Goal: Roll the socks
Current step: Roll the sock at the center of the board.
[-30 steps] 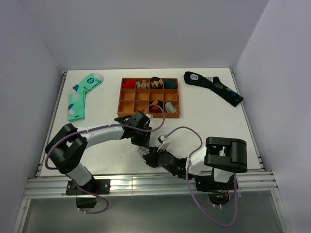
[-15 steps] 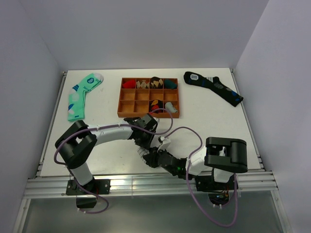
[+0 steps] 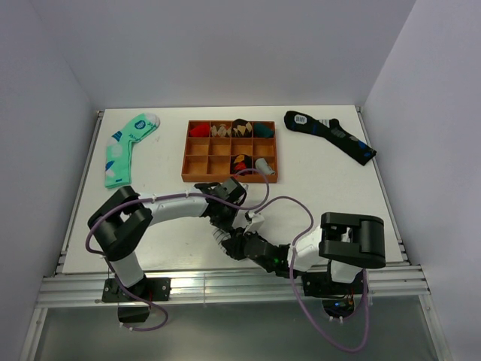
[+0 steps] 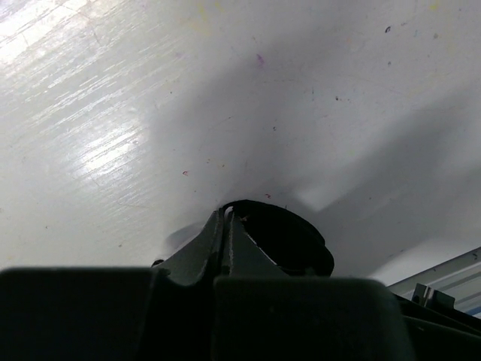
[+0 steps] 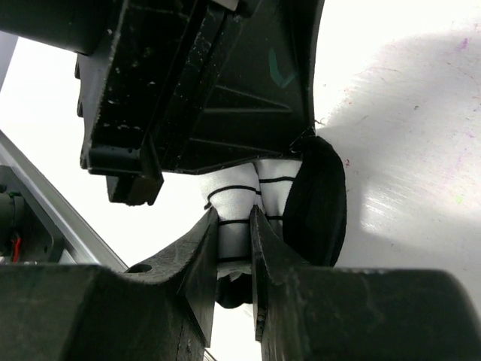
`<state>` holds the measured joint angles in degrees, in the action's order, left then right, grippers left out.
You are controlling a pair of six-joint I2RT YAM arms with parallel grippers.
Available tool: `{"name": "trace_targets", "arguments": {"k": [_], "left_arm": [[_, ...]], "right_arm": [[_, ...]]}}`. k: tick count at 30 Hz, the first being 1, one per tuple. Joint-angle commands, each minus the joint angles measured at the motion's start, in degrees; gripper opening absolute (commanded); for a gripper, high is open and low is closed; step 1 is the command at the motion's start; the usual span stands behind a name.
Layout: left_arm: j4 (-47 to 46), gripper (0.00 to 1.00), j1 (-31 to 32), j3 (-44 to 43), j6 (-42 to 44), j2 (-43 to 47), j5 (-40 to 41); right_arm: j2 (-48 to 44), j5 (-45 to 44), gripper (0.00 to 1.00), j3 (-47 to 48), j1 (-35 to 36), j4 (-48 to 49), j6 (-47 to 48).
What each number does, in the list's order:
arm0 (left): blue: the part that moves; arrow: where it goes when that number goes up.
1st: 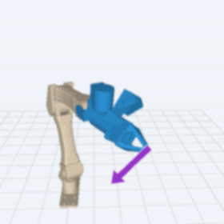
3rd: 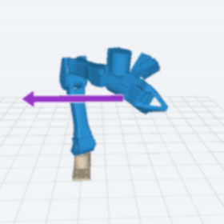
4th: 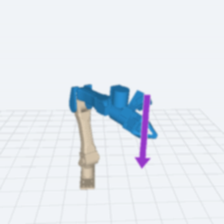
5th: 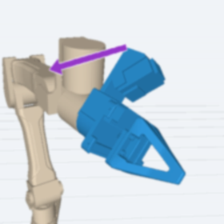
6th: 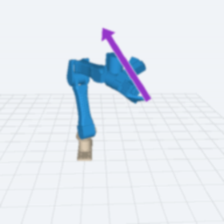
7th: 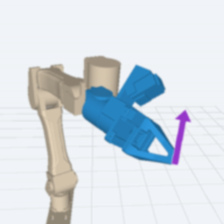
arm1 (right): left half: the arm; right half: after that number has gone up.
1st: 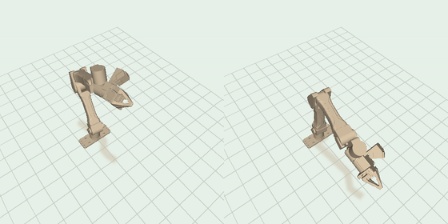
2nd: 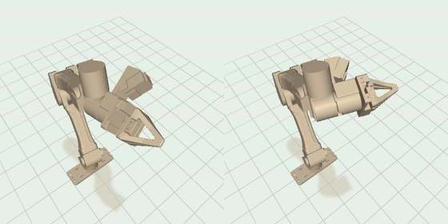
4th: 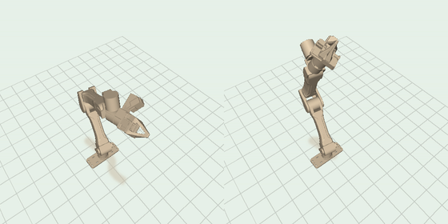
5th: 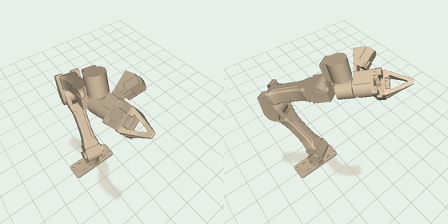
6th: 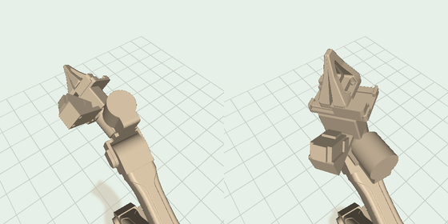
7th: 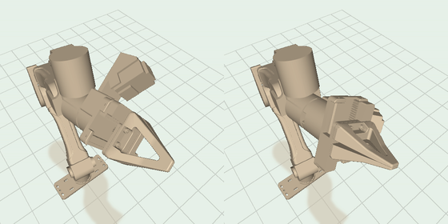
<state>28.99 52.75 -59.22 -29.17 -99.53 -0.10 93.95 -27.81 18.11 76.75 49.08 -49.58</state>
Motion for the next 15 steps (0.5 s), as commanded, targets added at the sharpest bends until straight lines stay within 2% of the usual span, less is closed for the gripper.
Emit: {"name": "trace_targets", "arguments": {"k": [1,5,15], "left_arm": [[3.0,0.0,-0.1,0.8,-1.6,-3.3,4.9],[3.8,0.0,-1.4,0.9,-2.4,-2.0,6.5],[6.4,0.0,-3.0,0.3,-3.4,-1.5,10.8]], "right_arm": [[0.5,0.6,0.0,-2.5,0.9,-20.7,3.3],[-4.9,-0.9,0.0,-0.3,1.9,-26.9,4.5],[-9.0,-4.9,0.0,5.9,4.8,-37.8,6.2]]}}
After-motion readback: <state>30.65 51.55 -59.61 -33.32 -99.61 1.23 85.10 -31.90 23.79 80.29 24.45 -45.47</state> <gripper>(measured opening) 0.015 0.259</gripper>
